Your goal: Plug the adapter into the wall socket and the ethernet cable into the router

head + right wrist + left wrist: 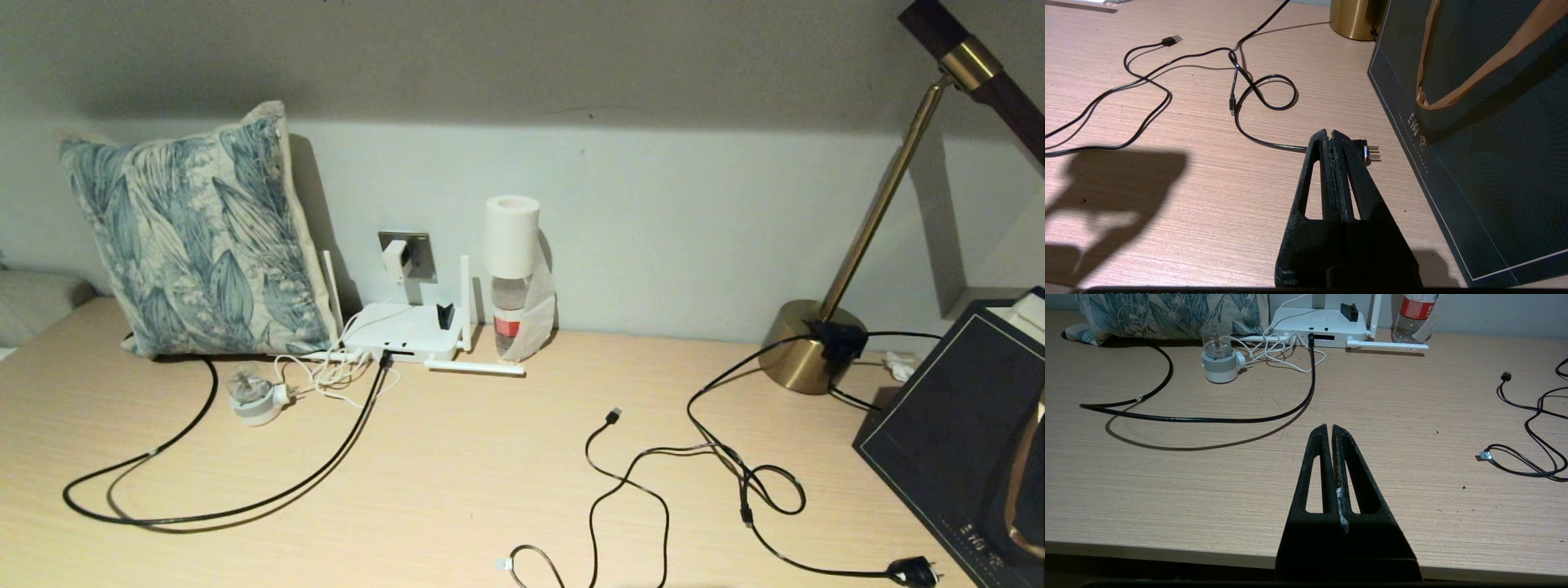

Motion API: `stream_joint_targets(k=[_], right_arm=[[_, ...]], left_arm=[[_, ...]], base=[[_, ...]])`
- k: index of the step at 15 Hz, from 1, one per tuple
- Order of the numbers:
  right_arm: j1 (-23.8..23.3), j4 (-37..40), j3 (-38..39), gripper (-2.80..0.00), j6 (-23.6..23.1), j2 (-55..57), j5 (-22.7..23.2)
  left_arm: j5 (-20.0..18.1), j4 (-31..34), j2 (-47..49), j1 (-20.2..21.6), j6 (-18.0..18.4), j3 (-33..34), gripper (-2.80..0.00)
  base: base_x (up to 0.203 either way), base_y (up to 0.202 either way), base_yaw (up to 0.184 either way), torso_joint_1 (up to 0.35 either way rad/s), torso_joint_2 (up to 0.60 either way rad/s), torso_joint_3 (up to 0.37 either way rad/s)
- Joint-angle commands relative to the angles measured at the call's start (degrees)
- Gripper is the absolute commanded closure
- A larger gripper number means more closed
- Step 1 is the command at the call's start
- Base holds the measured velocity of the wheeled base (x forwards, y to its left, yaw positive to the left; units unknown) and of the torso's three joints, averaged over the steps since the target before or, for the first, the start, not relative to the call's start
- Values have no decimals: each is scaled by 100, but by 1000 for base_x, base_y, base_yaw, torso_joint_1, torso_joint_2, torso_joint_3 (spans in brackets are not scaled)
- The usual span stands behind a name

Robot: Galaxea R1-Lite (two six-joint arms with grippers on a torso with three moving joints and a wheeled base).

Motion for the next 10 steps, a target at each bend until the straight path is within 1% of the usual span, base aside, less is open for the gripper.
stream_joint_targets(k=[1, 4, 5, 10], right_arm=[[1, -1, -1, 0, -3, 2, 4], [1, -1, 8, 0, 97, 9, -12], [1, -28, 25, 0, 73, 9, -102], [1, -45, 25, 0, 64, 2, -84]], left_arm=[[1, -2, 21, 3, -3, 79, 0], [1, -2, 21, 3, -3, 79, 0], [1, -2, 21, 3, -3, 79, 0], [1, -2, 21, 3, -3, 79, 0]], base=[[0, 0, 0, 0, 0, 0], [0, 0, 0, 0, 0, 0], [0, 0, 0, 0, 0, 0], [0, 0, 0, 0, 0, 0]])
